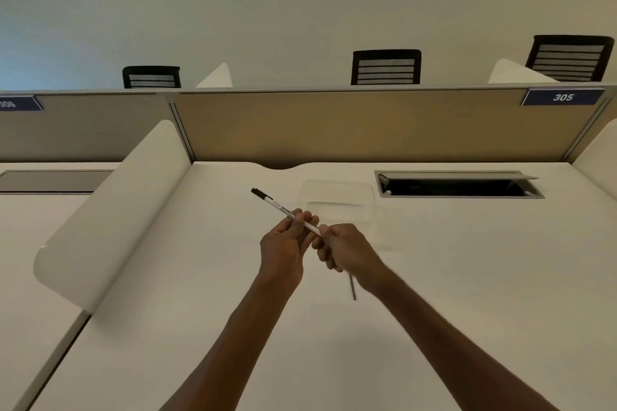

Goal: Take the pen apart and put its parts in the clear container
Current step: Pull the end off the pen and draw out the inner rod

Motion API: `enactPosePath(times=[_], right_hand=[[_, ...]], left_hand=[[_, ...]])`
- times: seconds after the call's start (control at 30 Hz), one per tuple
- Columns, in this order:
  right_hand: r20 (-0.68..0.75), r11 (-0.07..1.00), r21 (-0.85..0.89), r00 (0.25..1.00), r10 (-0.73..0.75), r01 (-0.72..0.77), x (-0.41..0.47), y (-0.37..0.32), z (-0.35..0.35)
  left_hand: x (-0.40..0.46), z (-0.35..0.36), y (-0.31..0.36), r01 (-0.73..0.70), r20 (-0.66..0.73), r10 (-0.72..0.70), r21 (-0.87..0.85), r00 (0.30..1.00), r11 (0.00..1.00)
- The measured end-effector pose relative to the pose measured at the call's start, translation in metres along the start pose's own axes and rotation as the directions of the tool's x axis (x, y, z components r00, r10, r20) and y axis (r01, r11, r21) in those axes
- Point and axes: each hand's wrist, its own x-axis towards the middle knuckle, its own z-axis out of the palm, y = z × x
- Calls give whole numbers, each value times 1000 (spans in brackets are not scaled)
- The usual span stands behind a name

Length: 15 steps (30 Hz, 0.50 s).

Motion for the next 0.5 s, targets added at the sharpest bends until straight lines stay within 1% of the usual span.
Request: enactPosePath(times=[0.03, 0.07, 0.1, 0.13, 0.2, 0.23, 0.27, 0.3, 0.37, 0.4, 0.43, 0.47, 0.5], right_hand=[[120, 973, 195, 988, 98, -121, 1, -5, -7], [227, 916, 329, 961, 158, -229, 1, -8, -14], [317, 854, 411, 928, 195, -320, 1, -10, -20], [387, 803, 454, 897, 213, -386, 0, -11, -25], [443, 746, 490, 866, 232, -451, -1, -10, -26], [431, 746, 489, 869, 245, -453, -2, -9, -23], [383, 771, 472, 887, 258, -428, -2, -9, -18], [302, 816, 435, 916, 265, -380, -2, -8, -11], [69, 924, 291, 969, 238, -247, -1, -7, 3], [-57, 972, 161, 981, 184, -172, -1, -6, 9], [-178, 995, -29, 980, 89, -95, 0, -5, 15], [-269, 967, -254, 962, -44, -27, 0, -3, 20], [-320, 889, -458, 927, -194, 28, 0, 2, 25]], left_hand=[[1, -1, 2, 2, 31, -2, 10, 1000, 1000], [2, -2, 3, 4, 63, -6, 19, 998, 1000], [2, -3, 4, 7, 93, -9, 25, 996, 1000], [2, -3, 5, 9, 117, -13, 32, 993, 999], [2, -4, 6, 6, 139, -13, 50, 990, 999], [2, -4, 6, -6, 134, -2, 59, 991, 998], [1, -5, 4, -24, 119, 16, 69, 993, 997], [1, -5, 2, -45, 92, 38, 78, 995, 996], [-1, -3, -4, -71, 14, 70, 77, 997, 995], [-1, -2, -7, -70, -27, 72, 59, 997, 996], [-2, 0, -9, -64, -65, 65, 31, 996, 997], [-3, 2, -10, -52, -99, 52, 0, 994, 999], [-3, 3, -10, -37, -131, 32, -35, 991, 999]])
